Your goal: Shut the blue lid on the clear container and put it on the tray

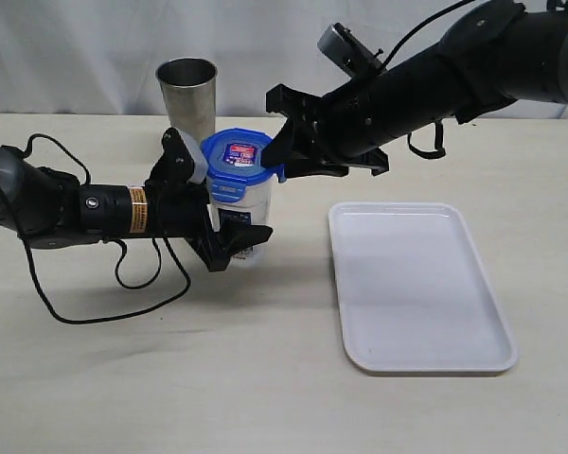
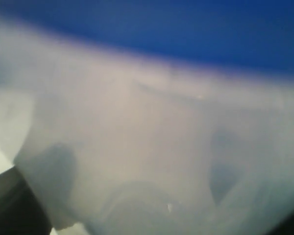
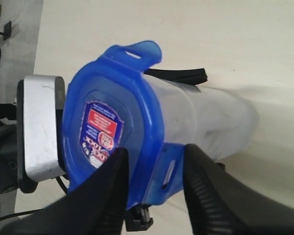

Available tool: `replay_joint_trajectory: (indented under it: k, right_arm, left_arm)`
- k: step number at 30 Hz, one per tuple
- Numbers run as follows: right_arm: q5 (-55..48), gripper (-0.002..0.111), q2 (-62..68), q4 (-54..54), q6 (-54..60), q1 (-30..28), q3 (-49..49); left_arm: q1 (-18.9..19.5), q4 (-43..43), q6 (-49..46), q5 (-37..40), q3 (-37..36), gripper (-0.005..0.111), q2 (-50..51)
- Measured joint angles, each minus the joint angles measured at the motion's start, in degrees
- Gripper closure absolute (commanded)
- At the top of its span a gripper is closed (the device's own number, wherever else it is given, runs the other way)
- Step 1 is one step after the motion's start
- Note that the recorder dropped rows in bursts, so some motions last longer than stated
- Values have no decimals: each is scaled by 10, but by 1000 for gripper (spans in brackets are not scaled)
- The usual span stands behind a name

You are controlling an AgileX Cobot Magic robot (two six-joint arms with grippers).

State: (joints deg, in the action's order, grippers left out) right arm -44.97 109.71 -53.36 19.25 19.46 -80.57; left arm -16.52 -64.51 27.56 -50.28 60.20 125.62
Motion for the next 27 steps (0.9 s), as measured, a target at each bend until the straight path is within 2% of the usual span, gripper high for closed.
replay_joint_trajectory:
  k: [10,19,27]
  right_arm:
    - [-21,75,46,-124,79,-6,-9]
    - [-45,74,57,-151,125,-15,-13]
    - [-91,51,55,-81,163,-26,-36]
  left_arm:
    - [12,0,13,0,0,107,0]
    - [12,2,16,1,-1,107,0]
    - [9,-13,-2,-5,-1,107,-1]
